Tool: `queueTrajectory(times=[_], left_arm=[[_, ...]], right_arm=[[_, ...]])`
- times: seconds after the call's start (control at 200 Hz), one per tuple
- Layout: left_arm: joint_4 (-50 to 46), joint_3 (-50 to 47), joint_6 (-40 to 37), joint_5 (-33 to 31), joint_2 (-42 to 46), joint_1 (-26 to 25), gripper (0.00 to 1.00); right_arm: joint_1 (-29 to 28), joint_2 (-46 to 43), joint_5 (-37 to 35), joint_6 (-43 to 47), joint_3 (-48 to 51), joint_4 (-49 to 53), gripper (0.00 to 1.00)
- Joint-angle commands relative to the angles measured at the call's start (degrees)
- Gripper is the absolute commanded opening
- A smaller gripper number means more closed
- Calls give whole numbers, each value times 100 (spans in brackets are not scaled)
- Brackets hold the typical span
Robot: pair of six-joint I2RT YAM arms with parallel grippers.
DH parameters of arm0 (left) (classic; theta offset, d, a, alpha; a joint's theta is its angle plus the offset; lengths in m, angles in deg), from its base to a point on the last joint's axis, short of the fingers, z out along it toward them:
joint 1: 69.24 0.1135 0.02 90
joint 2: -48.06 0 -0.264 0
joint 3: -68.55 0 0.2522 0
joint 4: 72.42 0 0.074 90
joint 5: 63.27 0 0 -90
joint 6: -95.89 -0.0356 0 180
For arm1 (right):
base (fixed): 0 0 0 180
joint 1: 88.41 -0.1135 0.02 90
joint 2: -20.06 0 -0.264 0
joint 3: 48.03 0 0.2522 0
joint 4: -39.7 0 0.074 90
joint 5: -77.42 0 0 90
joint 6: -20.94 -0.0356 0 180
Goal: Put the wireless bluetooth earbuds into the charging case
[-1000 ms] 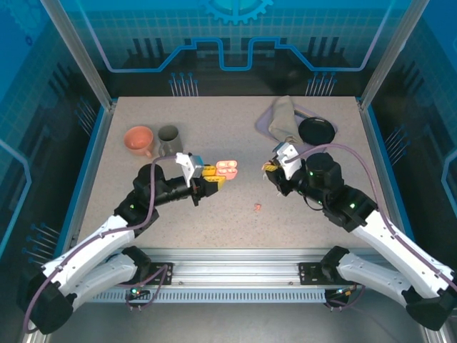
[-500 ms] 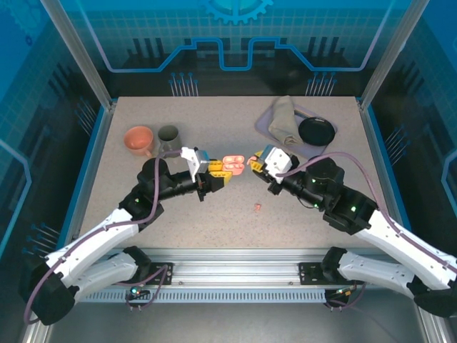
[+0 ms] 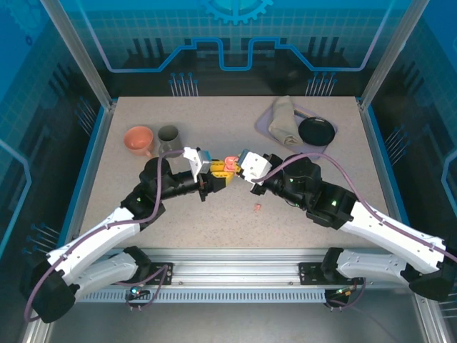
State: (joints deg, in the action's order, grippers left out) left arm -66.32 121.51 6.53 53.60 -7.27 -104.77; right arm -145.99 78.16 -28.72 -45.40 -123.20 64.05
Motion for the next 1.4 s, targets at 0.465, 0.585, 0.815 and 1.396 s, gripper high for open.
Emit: queueTrajectory(times=[0.465, 0.585, 0.815, 1.396], left_arm=[[221, 252, -223, 161, -83, -68, 0], [218, 255, -223, 169, -92, -68, 0], [219, 252, -232, 151, -97, -68, 0], [221, 269, -240, 160, -114, -68, 0]], right_arm=[[-192, 310, -197, 160, -301, 21, 20], [-201, 368, -233, 176, -306, 86, 20], [-201, 356, -158, 135, -302, 306, 21], [7, 297, 508, -267, -258, 634, 22]])
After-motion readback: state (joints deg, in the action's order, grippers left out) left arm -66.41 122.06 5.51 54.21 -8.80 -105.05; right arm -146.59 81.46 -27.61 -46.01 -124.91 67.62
